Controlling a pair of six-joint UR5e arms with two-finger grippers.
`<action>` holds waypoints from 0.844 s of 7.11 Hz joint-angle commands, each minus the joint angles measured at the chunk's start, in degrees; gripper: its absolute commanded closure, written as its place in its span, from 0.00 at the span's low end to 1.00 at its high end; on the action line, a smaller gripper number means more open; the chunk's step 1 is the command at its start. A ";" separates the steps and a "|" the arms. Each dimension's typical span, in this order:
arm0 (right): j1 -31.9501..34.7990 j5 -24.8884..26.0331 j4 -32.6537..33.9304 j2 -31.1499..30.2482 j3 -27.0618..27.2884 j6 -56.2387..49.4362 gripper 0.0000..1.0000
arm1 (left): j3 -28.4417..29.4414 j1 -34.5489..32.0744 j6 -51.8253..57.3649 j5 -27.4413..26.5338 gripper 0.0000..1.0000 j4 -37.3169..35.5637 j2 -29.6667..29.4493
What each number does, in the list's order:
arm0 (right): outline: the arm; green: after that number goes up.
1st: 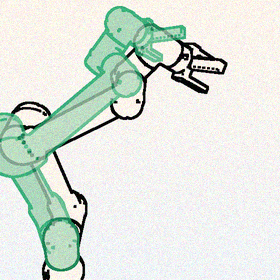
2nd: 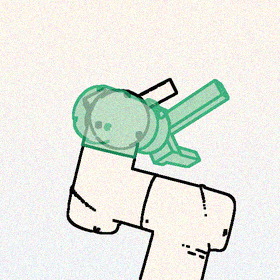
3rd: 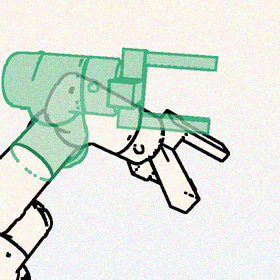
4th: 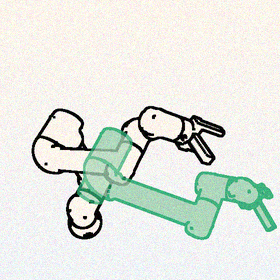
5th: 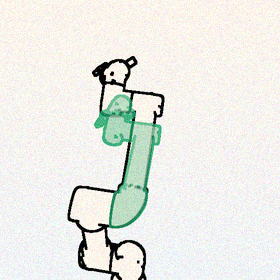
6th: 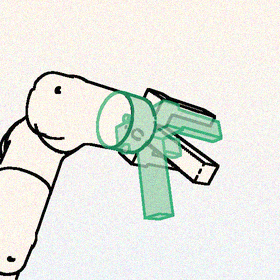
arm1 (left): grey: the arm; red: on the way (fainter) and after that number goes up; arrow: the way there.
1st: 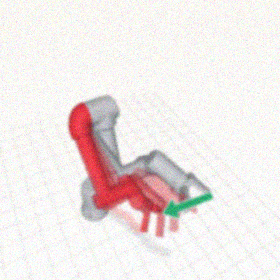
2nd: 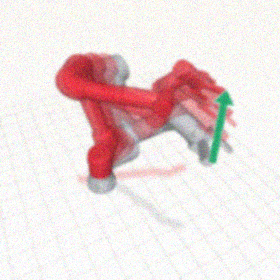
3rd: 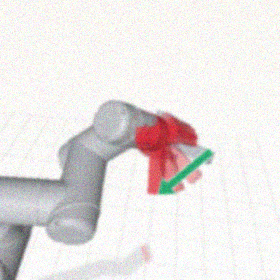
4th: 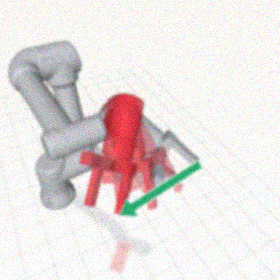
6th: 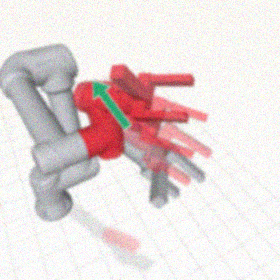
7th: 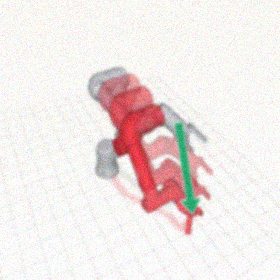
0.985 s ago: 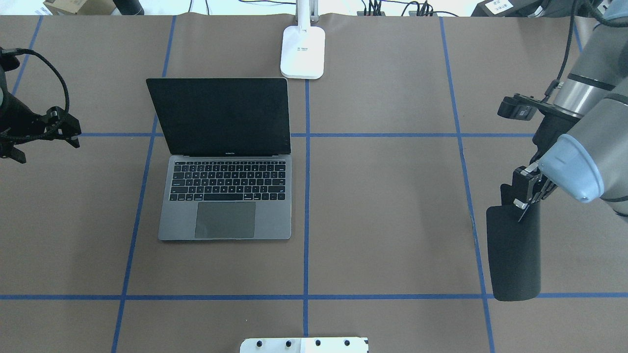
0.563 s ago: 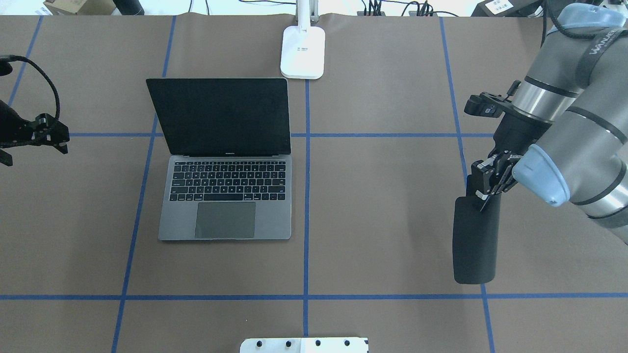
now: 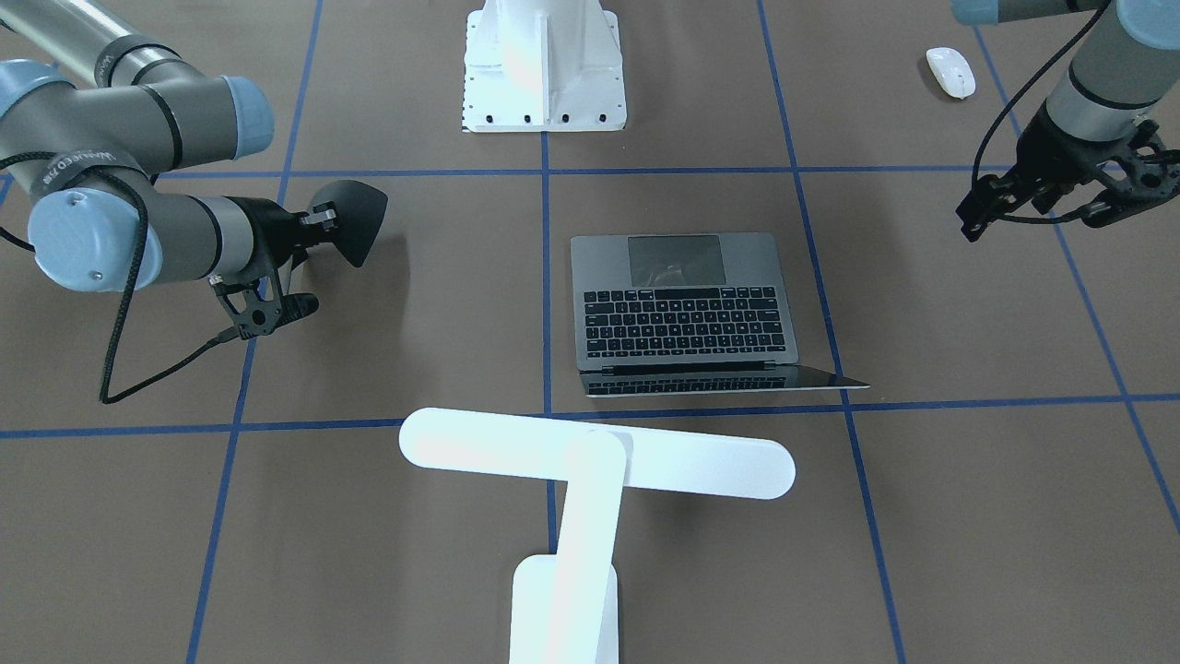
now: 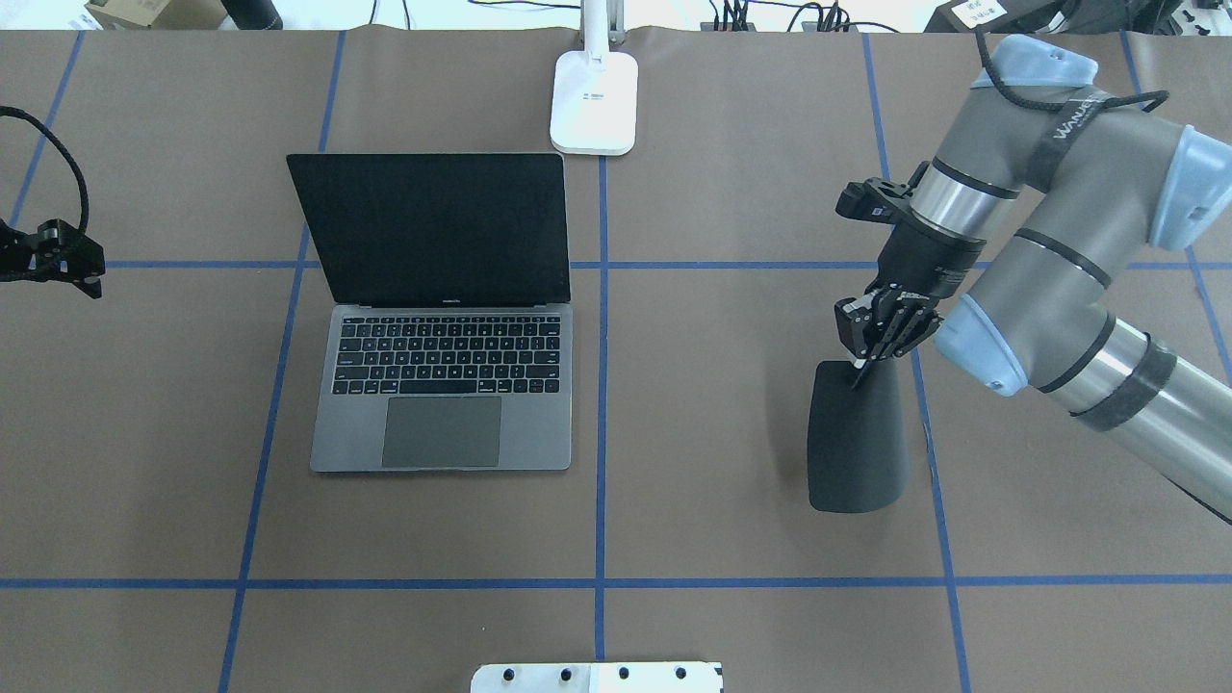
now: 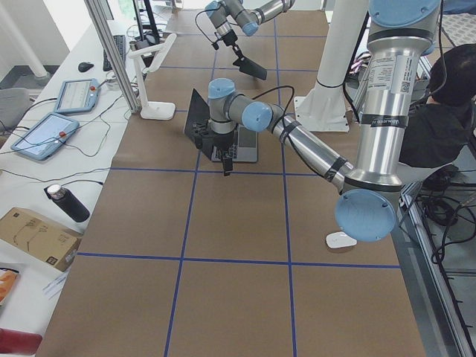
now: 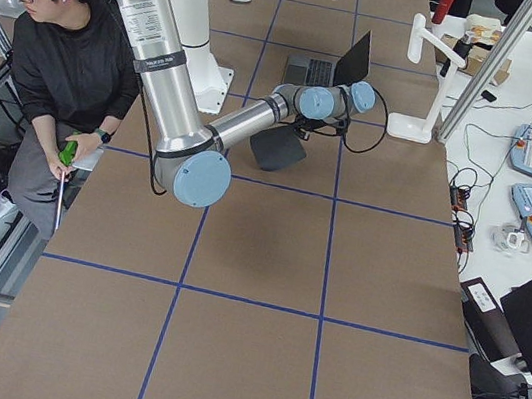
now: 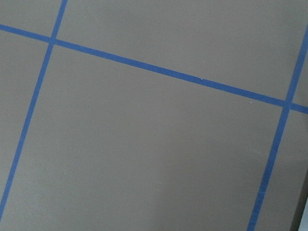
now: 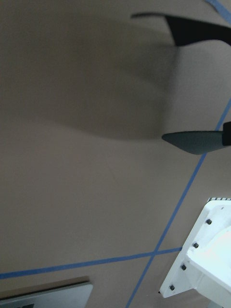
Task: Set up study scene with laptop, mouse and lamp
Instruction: 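Carry the black cone-shaped object in with the right gripper, then move the black mouse pad with the right gripper beside the laptop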
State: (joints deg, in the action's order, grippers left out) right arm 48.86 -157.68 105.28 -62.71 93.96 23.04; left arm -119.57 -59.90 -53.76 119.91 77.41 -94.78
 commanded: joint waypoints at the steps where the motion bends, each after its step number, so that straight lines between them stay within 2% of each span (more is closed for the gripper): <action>1: -2.27 0.36 -11.11 4.60 -7.18 9.27 1.00 | 1.09 -0.22 0.32 -0.11 0.00 0.11 0.03; 4: -3.33 1.67 -15.18 10.13 -14.57 11.50 1.00 | 1.44 -0.57 0.32 -0.11 0.00 0.11 0.21; 6: -4.12 1.68 -15.62 11.47 -15.99 12.29 1.00 | 1.53 -0.66 0.32 -0.11 0.00 0.11 0.21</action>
State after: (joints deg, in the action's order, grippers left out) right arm 45.18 -156.00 90.12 -52.27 79.25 34.89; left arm -118.09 -60.45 -53.44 119.79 77.52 -94.58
